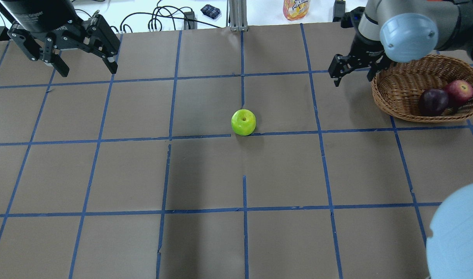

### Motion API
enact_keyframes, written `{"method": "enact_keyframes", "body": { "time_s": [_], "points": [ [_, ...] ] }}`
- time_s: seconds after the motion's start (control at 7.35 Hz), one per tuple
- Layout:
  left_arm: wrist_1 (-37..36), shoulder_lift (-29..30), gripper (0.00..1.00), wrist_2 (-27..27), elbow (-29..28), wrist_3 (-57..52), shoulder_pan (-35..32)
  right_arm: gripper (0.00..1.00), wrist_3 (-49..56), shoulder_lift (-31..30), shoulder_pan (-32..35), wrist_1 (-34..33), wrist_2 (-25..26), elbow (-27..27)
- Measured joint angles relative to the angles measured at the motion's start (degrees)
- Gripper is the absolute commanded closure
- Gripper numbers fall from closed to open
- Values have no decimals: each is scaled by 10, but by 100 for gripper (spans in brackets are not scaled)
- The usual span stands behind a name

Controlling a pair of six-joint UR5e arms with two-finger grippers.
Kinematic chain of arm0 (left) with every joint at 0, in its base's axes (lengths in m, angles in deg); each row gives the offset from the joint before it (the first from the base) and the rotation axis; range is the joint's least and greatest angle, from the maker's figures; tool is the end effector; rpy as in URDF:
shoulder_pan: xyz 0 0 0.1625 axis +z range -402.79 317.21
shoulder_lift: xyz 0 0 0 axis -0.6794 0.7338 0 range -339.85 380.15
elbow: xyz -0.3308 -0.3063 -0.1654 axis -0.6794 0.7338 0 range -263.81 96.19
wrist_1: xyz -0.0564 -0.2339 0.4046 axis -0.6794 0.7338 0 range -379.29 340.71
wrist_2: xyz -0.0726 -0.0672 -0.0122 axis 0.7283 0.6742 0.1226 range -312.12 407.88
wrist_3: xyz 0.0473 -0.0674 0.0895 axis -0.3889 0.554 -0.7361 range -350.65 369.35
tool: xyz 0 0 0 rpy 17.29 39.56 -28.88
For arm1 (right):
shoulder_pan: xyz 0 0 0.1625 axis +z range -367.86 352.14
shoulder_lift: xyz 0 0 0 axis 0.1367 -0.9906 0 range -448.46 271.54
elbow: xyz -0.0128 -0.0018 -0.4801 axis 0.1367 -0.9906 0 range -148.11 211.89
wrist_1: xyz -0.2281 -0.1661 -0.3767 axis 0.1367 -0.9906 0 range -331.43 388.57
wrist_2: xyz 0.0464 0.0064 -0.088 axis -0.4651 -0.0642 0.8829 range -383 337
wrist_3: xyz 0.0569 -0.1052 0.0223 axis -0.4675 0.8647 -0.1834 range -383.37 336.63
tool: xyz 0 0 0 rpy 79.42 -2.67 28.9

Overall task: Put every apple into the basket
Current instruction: 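Reach to the green apple and grasp it with the right gripper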

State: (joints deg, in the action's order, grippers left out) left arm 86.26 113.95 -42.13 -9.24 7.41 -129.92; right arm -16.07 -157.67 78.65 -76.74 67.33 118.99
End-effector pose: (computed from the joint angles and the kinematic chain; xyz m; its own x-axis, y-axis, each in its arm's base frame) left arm -0.1048 -0.5712 0.6045 -0.9999 -0.0164 0.0022 -0.0162 0.9975 0.0685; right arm 0.0902 -0.7009 0.3468 -0.9978 -0.0664 0.0000 -0.0664 0.9968 0.0454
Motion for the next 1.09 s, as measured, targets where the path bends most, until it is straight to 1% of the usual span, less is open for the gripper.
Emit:
{"method": "enact_keyframes", "body": {
  "time_s": [0.27, 0.41, 0.68, 1.09],
  "points": [
    [-59, -10, 0, -1, 56, 15, -3, 0, -136, 14, 66, -9, -26, -1],
    [-75, -17, 0, 0, 74, 21, -4, 0, -187, 25, 93, -30, -43, -1],
    [-83, -36, 0, -2, 96, 28, -5, 0, -269, 47, 138, -62, -71, -2],
    [-84, -58, 0, -4, 113, 55, -5, 0, -387, 94, 199, -114, -77, -2]
  ]
}}
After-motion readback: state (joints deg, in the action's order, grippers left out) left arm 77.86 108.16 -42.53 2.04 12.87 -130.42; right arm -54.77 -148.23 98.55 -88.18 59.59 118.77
